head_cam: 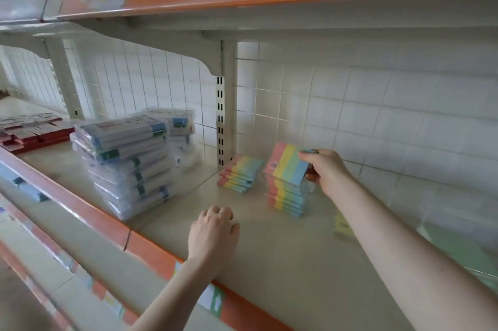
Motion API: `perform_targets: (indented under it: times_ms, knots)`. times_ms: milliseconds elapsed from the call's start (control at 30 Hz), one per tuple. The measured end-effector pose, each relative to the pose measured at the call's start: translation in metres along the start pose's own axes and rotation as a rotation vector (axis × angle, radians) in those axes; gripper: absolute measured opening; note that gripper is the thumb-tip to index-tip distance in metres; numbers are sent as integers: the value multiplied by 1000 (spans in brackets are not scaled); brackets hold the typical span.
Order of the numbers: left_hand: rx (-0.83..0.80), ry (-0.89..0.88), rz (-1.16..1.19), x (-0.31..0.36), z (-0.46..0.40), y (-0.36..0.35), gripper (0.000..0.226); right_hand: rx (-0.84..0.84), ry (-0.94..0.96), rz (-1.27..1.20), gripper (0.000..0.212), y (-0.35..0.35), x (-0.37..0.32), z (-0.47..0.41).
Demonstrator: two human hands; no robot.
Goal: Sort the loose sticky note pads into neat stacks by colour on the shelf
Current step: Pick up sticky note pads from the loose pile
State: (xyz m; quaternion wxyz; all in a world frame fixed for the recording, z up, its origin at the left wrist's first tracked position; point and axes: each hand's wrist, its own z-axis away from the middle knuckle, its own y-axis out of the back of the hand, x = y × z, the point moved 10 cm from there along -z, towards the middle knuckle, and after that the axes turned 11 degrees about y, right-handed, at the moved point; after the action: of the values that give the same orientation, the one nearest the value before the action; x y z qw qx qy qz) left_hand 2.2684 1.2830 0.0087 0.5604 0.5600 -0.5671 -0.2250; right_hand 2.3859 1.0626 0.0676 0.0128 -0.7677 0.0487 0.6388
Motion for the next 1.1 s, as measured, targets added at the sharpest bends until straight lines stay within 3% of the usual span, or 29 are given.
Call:
perform_targets:
  times_ms: [167, 300, 433, 533, 767, 967, 1100]
  knots:
    - [19, -36, 25, -1, -2, -3, 27, -42, -22, 56, 17, -50, 6, -33]
    - [47, -64, 4, 2, -2, 1, 26, -69, -29, 119, 11, -79, 12, -48]
    - [106, -95, -43, 4, -1, 0, 16, -104, -31, 236, 26, -95, 20, -54]
    - [121, -125, -75, 4, -2, -7, 30, -109, 39, 308, 30, -99, 16, -57]
    - [225, -79, -58, -9, -3, -4, 13, -140, 152, 556, 29, -104, 8, -68]
    - [268, -40, -29, -19, 0, -3, 10, -235, 212, 897, 12, -114, 11, -71]
    - [256, -13, -27, -21, 1, -4, 19, -286, 288, 1073, 29, -122, 18, -74]
